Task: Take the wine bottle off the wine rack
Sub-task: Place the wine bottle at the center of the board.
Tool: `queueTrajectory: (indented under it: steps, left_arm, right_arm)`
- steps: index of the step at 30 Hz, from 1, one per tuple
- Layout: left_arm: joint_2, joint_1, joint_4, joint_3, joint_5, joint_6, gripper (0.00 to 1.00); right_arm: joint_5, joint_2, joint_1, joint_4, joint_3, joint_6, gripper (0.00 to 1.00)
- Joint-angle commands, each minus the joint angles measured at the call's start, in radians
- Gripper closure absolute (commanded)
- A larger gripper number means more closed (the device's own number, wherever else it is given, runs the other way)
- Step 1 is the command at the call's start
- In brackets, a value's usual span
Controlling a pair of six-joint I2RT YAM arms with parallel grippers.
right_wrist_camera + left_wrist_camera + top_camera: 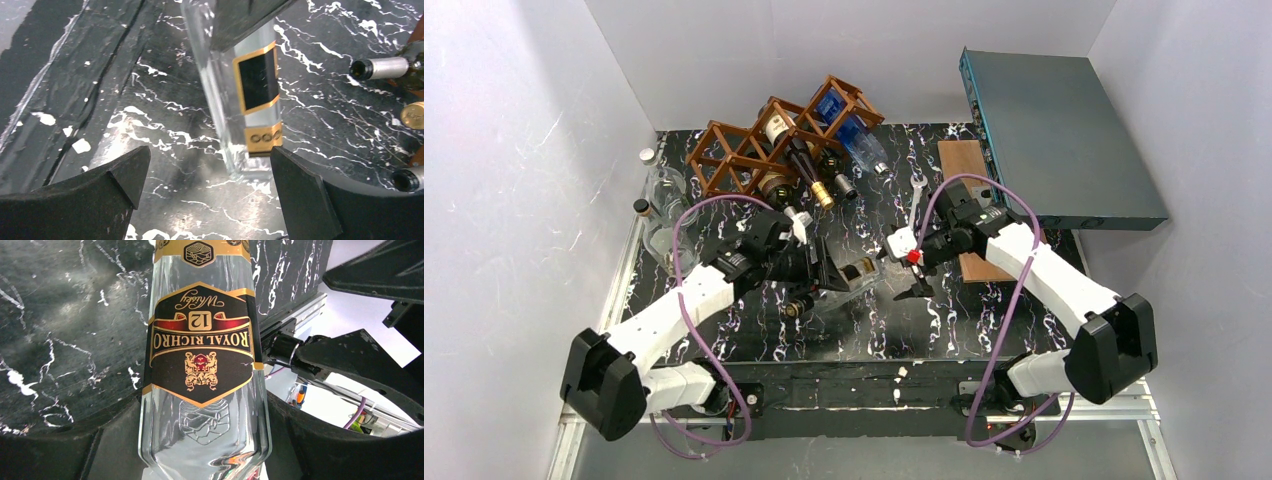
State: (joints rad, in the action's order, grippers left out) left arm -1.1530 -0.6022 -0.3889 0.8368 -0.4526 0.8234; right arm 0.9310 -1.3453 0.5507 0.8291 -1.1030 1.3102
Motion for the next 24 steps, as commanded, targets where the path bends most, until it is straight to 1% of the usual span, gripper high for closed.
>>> queueTrajectory:
  steps: [1,10,17,24]
  left_arm:
    - [-0.016,-0.029,0.142,0.107,-0.1,0.011,1.0]
    - [-0.083,-0.062,0.19,0.127,-0.119,0.028,1.0]
    - [-0.102,-0.071,0.24,0.116,-0.118,0.048,1.0]
    - [-0.111,-0.076,0.283,0.102,-0.139,0.078,1.0]
  right_arm:
    - [0.004,-0.04,0.013,-0.148,-0.048,-0.073,0.0]
    - [-0.047,-0.05,0.083,-0.336,0.033,-0.242,0.0]
    - [-0.062,-0.067,0.13,-0.37,0.081,-0.262,0.0]
    - [-0.145,-0.086,0.15,-0.461,0.109,-0.324,0.0]
